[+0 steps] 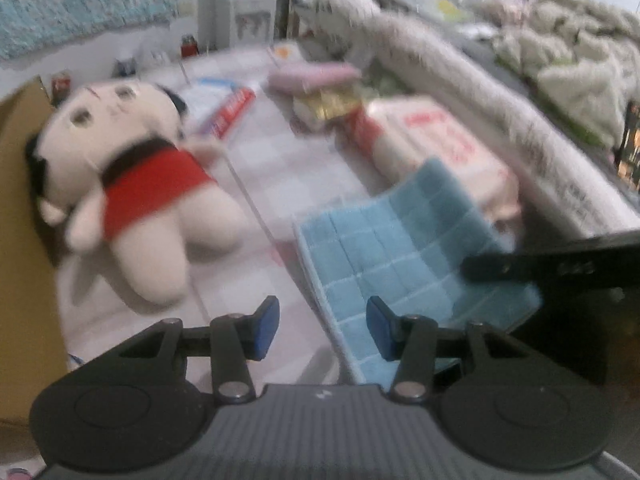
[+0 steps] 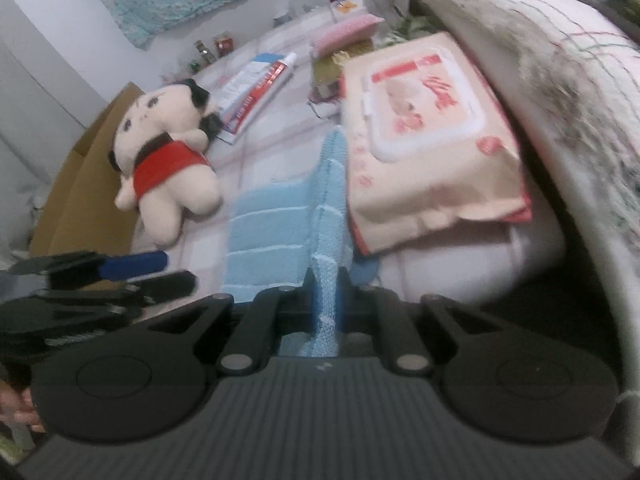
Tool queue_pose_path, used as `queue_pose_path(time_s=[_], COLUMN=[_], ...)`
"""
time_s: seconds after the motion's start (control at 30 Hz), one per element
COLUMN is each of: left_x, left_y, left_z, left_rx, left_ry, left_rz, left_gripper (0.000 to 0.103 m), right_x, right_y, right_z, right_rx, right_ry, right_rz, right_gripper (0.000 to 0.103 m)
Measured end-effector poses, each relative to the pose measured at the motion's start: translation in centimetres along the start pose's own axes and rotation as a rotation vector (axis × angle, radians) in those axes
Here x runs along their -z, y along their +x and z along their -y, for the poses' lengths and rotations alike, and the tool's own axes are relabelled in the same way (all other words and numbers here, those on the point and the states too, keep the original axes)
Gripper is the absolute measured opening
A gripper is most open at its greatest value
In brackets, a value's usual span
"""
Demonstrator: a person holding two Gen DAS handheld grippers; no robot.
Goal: Organize soft objects
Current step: 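Grasp the blue towel edge with the right tool and lift it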
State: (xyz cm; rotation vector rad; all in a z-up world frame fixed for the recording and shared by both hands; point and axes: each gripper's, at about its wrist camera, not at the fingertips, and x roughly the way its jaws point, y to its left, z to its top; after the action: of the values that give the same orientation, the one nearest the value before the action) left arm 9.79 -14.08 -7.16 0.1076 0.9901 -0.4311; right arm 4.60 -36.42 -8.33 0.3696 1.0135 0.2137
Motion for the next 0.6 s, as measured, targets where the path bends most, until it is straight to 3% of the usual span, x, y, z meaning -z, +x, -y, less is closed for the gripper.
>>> queue_pose_path(time_s=[0.13, 0.37, 0.6], left_x=[1.1, 1.7, 1.9], left_y=[3.0, 2.8, 1.1], left_z=[0.2, -0.7, -4.4], left_rx=[-0.009, -0.006, 0.069], left_ry=[0.002, -0.008, -0.162], left_rz=[-0.056, -0.023, -0.025], left_gripper=[0.050, 0.049, 0.049], right_x=[0.0, 0.2, 1.5], right_y=[0.0, 0.7, 2.5], right_z=[-1.4, -6.5, -10.5], right_rx=[0.031, 0.066, 0.093], right_ry=[-0.061, -0.314, -0.551], right_rz=[0.002, 0.008, -0.034], right_gripper=[0.006, 0.007, 0.009])
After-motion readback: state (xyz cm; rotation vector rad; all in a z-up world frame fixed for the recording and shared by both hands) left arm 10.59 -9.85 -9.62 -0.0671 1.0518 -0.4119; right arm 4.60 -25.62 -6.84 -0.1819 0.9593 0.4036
